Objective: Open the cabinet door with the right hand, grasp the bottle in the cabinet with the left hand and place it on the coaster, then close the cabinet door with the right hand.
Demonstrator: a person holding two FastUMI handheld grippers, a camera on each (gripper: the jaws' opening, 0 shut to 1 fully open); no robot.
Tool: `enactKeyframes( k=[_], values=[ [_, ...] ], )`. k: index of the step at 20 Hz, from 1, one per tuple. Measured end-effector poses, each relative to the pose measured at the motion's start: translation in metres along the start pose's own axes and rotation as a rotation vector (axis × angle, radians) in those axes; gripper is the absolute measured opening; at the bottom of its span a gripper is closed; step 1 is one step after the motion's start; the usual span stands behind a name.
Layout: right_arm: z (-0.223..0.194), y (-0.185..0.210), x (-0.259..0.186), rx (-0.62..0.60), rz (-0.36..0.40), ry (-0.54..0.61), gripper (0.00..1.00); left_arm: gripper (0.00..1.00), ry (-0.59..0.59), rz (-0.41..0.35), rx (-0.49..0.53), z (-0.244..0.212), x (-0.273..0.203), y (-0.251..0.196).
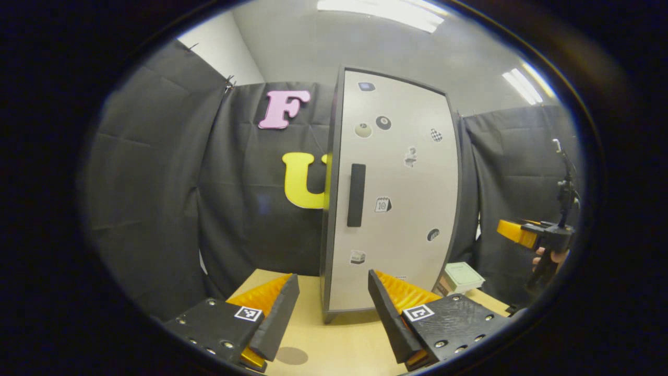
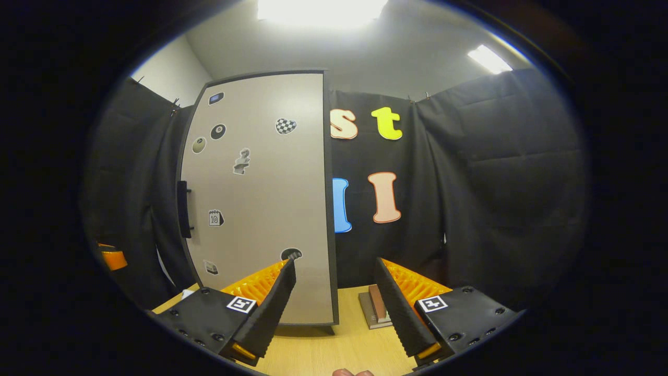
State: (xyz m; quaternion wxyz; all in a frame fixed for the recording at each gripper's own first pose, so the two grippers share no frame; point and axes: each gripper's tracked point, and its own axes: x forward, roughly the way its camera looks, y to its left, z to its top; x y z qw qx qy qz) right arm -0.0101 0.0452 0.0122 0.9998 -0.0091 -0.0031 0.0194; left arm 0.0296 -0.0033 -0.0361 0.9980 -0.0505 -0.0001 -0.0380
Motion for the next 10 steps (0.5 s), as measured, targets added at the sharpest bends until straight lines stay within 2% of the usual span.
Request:
enactKeyframes(
  k=[1, 2, 4, 5, 6, 7, 9, 10],
  values=[
    [0.001, 0.005, 0.001, 0.009, 0.007, 0.004, 0.92, 0.82, 0.003, 0.005, -0.013, -0.004, -0.001, 0.001],
    [0.003, 0.011, 0.002, 0.018, 0.016, 0.008, 0.96, 0.82, 0.007, 0.010, -0.018, -0.008, -0.003, 0.003],
    [0.005, 0.023, 0.006, 0.033, 0.040, 0.020, 0.96, 0.82, 0.017, 0.025, 0.000, -0.018, -0.008, 0.007],
    [0.005, 0.030, 0.008, 0.043, 0.052, 0.032, 0.92, 0.82, 0.025, 0.034, 0.013, -0.023, -0.011, 0.010],
    [0.007, 0.039, 0.012, 0.057, 0.069, 0.041, 0.92, 0.82, 0.038, 0.044, 0.020, -0.029, -0.014, 0.013],
    [0.010, 0.046, 0.016, 0.069, 0.082, 0.046, 0.97, 0.82, 0.050, 0.052, 0.016, -0.035, -0.016, 0.016],
    [0.016, 0.065, 0.025, 0.095, 0.120, 0.053, 0.96, 0.82, 0.062, 0.050, -0.037, -0.042, -0.022, 0.018],
    [0.019, 0.075, 0.030, 0.099, 0.139, 0.058, 0.93, 0.82, 0.062, 0.050, -0.064, -0.044, -0.024, 0.019]
  ],
)
